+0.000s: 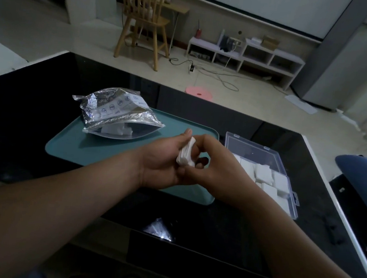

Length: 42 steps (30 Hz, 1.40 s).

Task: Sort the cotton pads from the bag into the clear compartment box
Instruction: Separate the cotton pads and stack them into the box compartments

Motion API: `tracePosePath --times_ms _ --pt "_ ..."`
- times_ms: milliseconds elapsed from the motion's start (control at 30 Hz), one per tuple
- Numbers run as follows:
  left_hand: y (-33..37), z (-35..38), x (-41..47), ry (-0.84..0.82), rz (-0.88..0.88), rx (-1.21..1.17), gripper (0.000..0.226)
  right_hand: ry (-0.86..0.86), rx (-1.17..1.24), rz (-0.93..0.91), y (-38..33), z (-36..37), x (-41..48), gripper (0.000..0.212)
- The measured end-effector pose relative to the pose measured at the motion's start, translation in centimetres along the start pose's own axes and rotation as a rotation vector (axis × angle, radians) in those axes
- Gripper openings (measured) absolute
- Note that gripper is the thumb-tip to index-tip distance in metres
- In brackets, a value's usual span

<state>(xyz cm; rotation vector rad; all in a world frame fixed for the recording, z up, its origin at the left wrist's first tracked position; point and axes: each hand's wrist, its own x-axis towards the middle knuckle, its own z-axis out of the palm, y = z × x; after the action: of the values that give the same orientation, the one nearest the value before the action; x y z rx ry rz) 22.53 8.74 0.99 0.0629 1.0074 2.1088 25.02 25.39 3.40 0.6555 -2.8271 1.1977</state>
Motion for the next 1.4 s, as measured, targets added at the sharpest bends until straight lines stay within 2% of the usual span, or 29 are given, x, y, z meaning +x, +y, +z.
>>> tracePosePath --times_ms 233,400,533,700,767,900,967,1033,1100,1233,1400 --pt "-0.6 1.2 0.5 0.023 -0.022 0.025 0.050 0.013 -0.055 0.009 0.6 -0.5 -0.8 0.041" --pt "-1.3 2.2 1.1 0.020 -0.022 0.057 0.053 0.057 -0.049 0.017 1.3 -0.9 -1.6 0.036" --pt "-2.0 2.1 1.8 0.028 -0.035 0.097 0.044 0.061 -0.108 0.007 1.9 -0.4 -2.1 0.044" --pt "-2.3 1.9 1.7 0.058 -0.010 0.048 0.053 0.096 -0.059 0.016 2.0 0.8 -1.7 0.036" --pt "-2.0 2.0 1.6 0.068 0.010 0.028 0.048 0.096 -0.074 0.017 2.1 0.8 -1.4 0.036" --pt "-0.5 1.4 1.3 0.240 0.103 0.083 0.025 0.130 0.032 0.074 2.2 0.7 -0.5 0.040" --pt "1.6 0.1 0.9 0.384 0.193 -0.003 0.009 0.235 0.069 0.154 2.4 0.2 0.5 0.029" --pt "3.7 -1.7 0.1 0.472 0.250 -0.093 0.008 0.309 0.025 0.234 2.9 -0.2 1.5 0.012" --pt "5.0 -3.5 -0.6 0.542 0.257 -0.112 0.013 0.283 -0.075 0.274 3.4 0.0 2.3 0.010" --pt "5.3 -4.8 -1.7 0.594 0.236 -0.034 0.015 0.081 -0.275 0.244 3.4 2.4 4.0 0.020" --pt "5.6 -4.9 -1.9 0.605 0.217 -0.011 0.015 0.036 -0.275 0.229 2.8 5.6 6.0 0.038"
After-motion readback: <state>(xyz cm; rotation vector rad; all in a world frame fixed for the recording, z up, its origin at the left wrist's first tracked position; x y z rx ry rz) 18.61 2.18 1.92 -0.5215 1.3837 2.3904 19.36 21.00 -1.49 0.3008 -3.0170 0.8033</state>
